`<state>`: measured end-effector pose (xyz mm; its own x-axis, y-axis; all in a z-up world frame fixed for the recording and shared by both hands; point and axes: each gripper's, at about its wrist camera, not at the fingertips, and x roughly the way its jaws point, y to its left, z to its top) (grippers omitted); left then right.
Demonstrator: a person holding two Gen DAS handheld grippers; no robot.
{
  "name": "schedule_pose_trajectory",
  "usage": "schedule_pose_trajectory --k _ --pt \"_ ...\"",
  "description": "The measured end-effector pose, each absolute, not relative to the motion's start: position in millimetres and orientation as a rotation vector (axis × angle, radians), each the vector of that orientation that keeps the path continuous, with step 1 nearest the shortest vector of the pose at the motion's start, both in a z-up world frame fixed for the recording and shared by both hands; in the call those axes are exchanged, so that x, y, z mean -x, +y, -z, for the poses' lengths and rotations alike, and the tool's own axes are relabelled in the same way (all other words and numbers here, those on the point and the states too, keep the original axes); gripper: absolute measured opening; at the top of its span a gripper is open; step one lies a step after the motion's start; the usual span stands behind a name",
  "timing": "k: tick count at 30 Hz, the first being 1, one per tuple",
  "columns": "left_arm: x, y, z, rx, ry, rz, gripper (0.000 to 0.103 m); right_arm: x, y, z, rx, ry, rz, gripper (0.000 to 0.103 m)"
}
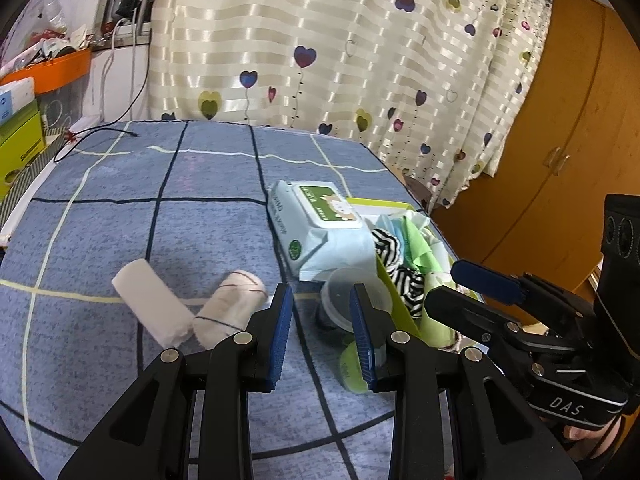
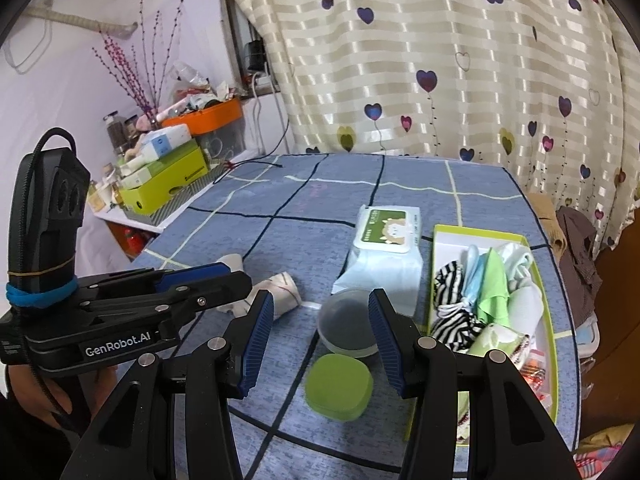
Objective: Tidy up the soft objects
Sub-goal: 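Move both grippers back toward the white rolled sock and beige sock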
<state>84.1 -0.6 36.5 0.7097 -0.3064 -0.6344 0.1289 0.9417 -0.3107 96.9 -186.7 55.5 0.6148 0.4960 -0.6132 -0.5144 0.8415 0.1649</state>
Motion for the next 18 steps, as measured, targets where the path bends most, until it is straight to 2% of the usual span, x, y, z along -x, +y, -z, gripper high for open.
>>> schedule_pose_trajectory --k 18 --pt "-88.3 60.5 -15.6 0.334 0.759 0.117 0.031 -114.1 -122.1 -42.5 0.110 0.744 -0.680 0.049"
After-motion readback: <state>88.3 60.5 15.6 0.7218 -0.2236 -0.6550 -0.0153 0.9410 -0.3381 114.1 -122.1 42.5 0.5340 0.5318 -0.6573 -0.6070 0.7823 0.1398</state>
